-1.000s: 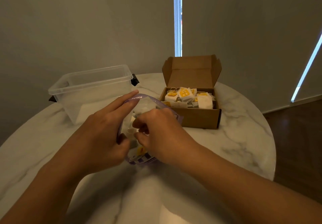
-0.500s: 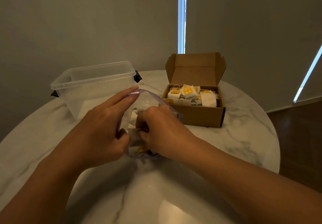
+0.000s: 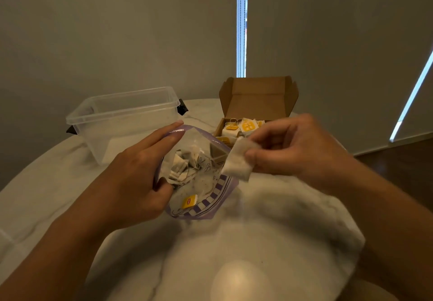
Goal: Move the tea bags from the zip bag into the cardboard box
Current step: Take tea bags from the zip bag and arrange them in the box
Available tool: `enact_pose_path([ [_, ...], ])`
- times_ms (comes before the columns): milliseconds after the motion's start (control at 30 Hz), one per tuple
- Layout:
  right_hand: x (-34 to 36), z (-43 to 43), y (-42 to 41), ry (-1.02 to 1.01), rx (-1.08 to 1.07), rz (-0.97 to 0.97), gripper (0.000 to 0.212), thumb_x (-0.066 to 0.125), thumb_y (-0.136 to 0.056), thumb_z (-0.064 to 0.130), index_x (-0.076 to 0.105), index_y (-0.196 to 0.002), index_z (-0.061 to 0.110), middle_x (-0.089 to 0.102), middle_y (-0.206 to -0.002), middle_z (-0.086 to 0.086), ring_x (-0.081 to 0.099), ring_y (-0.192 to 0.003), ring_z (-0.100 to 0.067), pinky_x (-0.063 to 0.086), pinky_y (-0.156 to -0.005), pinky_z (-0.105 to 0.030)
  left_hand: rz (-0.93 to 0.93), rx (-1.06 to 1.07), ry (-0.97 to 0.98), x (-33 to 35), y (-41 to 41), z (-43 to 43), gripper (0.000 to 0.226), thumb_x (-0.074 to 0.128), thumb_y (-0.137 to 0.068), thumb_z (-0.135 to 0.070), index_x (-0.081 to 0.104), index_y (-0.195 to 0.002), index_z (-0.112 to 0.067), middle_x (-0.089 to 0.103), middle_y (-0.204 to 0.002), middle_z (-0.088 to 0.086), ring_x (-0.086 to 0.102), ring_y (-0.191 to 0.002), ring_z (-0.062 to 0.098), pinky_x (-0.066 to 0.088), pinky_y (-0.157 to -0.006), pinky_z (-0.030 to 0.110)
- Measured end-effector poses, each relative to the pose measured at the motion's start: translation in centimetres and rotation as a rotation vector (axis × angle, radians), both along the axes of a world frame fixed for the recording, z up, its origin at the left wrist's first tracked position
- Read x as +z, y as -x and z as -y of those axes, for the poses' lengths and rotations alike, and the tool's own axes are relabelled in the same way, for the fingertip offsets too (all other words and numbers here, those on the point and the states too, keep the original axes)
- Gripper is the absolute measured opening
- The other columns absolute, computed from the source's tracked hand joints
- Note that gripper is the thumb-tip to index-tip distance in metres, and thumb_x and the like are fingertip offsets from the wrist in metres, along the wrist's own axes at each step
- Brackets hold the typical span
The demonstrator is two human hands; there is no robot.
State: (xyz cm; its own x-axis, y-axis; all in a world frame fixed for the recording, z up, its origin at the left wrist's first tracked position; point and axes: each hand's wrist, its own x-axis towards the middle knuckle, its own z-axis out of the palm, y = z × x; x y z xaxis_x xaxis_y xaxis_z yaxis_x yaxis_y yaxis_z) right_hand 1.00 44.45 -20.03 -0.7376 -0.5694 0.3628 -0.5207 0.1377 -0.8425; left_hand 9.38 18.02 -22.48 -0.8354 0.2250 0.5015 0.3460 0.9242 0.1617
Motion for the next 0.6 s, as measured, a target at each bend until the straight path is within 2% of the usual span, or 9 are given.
enact_pose_path([
  [100,1.1,-0.7,3.5,0.13,-0.06,0.089,0.018,0.074,-0.074,0.011,0.072,-0.092,0.01,0.075,-0.085,-0.006,0.072,-0.077,-0.018,0.057,-0.066,-0.025,0.006,-0.012,-0.014,0.0,0.1,0.0,0.084,0.054,-0.072,-0.023,0.031,-0.153,-0.03,0.031,-0.157,-0.019,0.033,-0.14,-0.001,0.03,-0.103,0.006],
  [167,1.8,-0.6,5.9,0.145,-0.133,0.061,0.015,0.073,-0.077,0.009,0.072,-0.092,0.01,0.075,-0.086,-0.007,0.072,-0.077,-0.018,0.058,-0.068,-0.028,0.012,-0.017,-0.017,-0.1,0.2,0.1,0.084,0.054,-0.072,-0.023,0.031,-0.153,-0.031,0.031,-0.157,-0.021,0.032,-0.14,-0.003,0.027,-0.102,0.001],
  [233,2.4,-0.2,8.0,0.088,-0.218,0.01,0.013,0.072,-0.082,0.01,0.071,-0.095,0.013,0.073,-0.092,-0.005,0.072,-0.082,-0.016,0.059,-0.07,-0.028,0.016,-0.016,-0.019,-0.2,0.2,0.2,0.085,0.054,-0.072,-0.023,0.031,-0.153,-0.029,0.031,-0.157,-0.02,0.033,-0.14,-0.001,0.027,-0.101,0.0],
  [367,2.5,1.9,10.7,-0.102,-0.309,-0.114,0.014,0.072,-0.084,0.014,0.07,-0.098,0.016,0.07,-0.093,-0.002,0.071,-0.08,-0.014,0.058,-0.064,-0.023,0.021,-0.018,-0.036,-0.4,0.2,0.3,0.085,0.056,-0.072,-0.024,0.031,-0.153,-0.029,0.03,-0.157,-0.02,0.034,-0.14,0.002,0.031,-0.101,0.006],
  [500,1.5,4.1,11.7,-0.238,-0.288,-0.141,0.017,0.072,-0.085,0.014,0.071,-0.102,0.014,0.07,-0.087,0.0,0.07,-0.07,-0.012,0.058,-0.06,-0.02,0.006,-0.053,-0.043,-0.4,0.3,0.3,0.08,0.052,-0.076,-0.029,0.031,-0.153,-0.03,0.031,-0.157,-0.02,0.033,-0.141,-0.001,0.03,-0.099,-0.001],
  [600,0.7,5.3,12.1,-0.322,-0.227,-0.112,0.018,0.073,-0.084,0.015,0.072,-0.102,0.015,0.07,-0.088,0.002,0.069,-0.074,-0.01,0.054,-0.059,-0.016,-0.001,-0.053,-0.044,-0.3,0.3,0.3,0.078,0.047,-0.076,-0.034,0.032,-0.153,-0.029,0.032,-0.157,-0.02,0.033,-0.141,-0.001,0.03,-0.102,0.002],
])
